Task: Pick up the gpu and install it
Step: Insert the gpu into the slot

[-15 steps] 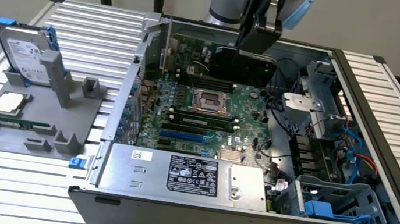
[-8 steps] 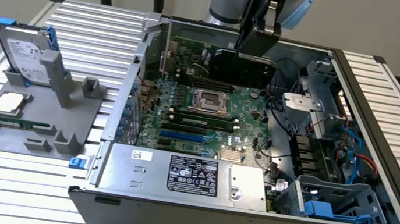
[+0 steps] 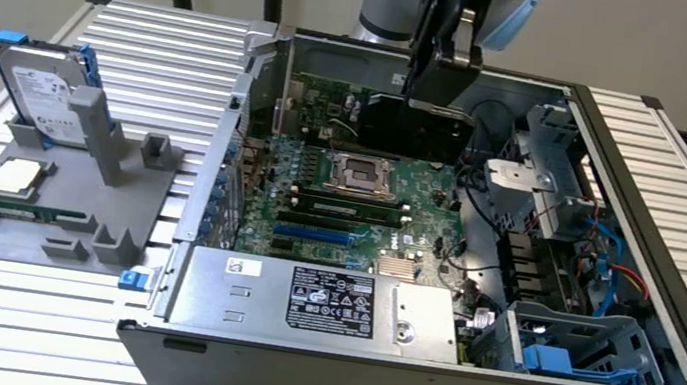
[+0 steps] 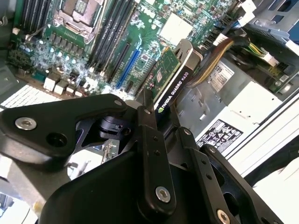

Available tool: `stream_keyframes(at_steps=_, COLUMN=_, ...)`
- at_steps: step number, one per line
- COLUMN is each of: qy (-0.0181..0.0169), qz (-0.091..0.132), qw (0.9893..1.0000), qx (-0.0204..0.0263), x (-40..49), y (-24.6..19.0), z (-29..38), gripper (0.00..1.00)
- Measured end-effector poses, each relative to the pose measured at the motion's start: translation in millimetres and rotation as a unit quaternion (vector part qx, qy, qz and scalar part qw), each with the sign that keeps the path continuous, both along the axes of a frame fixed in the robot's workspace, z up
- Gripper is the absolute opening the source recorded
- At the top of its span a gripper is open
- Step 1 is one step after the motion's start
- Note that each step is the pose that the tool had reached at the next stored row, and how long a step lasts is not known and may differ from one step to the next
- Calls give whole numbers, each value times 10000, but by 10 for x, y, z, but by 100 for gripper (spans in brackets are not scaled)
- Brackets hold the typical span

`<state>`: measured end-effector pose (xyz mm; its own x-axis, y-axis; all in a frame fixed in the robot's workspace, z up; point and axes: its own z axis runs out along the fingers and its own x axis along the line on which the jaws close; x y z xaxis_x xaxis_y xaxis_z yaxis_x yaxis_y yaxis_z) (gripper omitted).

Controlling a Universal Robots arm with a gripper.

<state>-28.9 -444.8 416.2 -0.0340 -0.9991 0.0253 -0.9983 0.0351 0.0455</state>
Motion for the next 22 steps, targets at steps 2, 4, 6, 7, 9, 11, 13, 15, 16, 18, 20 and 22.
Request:
stream_keyframes(at_steps=2, qy=-2, qz=0, qw=10000, qx=-10, x=0, y=1, z=-13, gripper=0)
stream_keyframes(at_steps=4, qy=-6, qz=0, qw=10000, qx=-10, x=0, y=1, z=-26, gripper=0)
stream_keyframes(at_steps=6, qy=-8, qz=0, qw=10000, qx=-10, x=0, y=0, z=-36, gripper=0)
stream_keyframes(at_steps=7, qy=-7, qz=0, qw=10000, qx=-10, x=0, y=0, z=-36, gripper=0)
stream_keyframes(at_steps=9, qy=-7, qz=0, qw=10000, qx=-10, x=0, y=0, z=-36, gripper=0)
stream_keyframes(at_steps=11, qy=-8, qz=0, qw=10000, qx=-10, x=0, y=0, z=-37, gripper=0)
stream_keyframes(at_steps=13, qy=-8, qz=0, qw=10000, qx=-10, x=0, y=1, z=-39, gripper=0)
stream_keyframes(at_steps=15, qy=-8, qz=0, qw=10000, qx=-9, x=0, y=1, z=-45, gripper=0)
stream_keyframes(at_steps=16, qy=-8, qz=-1, qw=10000, qx=-9, x=0, y=1, z=-48, gripper=0)
stream_keyframes(at_steps=18, qy=-8, qz=-7, qw=10000, qx=-10, x=0, y=0, z=-55, gripper=0)
stream_keyframes(at_steps=20, qy=-8, qz=-30, qw=10000, qx=-10, x=0, y=1, z=-62, gripper=0)
stream_keyframes(at_steps=22, qy=-8, qz=-56, qw=10000, qx=-10, x=0, y=0, z=-69, gripper=0)
